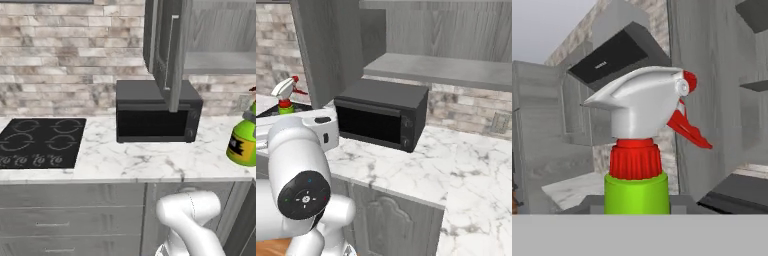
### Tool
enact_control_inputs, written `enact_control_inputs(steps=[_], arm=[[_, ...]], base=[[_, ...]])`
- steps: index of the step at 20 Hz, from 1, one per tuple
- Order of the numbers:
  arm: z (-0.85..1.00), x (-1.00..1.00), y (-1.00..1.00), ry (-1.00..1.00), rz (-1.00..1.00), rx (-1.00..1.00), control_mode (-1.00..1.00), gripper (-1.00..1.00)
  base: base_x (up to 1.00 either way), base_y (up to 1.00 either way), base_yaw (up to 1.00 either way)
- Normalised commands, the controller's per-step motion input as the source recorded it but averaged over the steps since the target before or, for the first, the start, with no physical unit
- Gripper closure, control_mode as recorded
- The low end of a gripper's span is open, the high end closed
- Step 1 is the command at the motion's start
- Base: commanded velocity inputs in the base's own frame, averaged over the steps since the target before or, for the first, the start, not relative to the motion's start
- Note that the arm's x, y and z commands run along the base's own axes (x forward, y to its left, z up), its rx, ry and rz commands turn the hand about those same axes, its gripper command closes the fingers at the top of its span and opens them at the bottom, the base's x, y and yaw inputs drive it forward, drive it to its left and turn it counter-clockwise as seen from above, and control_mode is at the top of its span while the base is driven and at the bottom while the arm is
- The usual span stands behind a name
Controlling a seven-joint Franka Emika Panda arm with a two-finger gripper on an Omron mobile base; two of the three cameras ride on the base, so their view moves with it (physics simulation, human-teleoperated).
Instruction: Move the cutting board and knife to the sink. Then move spray from the cabinet to the counter.
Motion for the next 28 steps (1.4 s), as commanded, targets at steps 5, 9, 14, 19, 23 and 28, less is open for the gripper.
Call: enact_control_inputs(steps=[5, 9, 14, 19, 23, 28], arm=[[0.0, 0.0, 0.0, 0.0, 0.0, 0.0, 1.0, 1.0], [0.0, 0.0, 0.0, 0.0, 0.0, 0.0, 1.0, 1.0], [0.0, 0.0, 0.0, 0.0, 0.0, 0.0, 1.0, 1.0], [0.0, 0.0, 0.0, 0.0, 0.0, 0.0, 1.0, 1.0], [0.0, 0.0, 0.0, 0.0, 0.0, 0.0, 1.0, 1.0], [0.0, 0.0, 0.0, 0.0, 0.0, 0.0, 1.0, 1.0]], base=[[-0.28, 1.0, -0.02], [-0.04, 1.0, -0.04], [0.0, 1.0, -0.04], [0.0, 1.0, -0.04], [0.0, 1.0, -0.03], [0.0, 1.0, -0.03]])
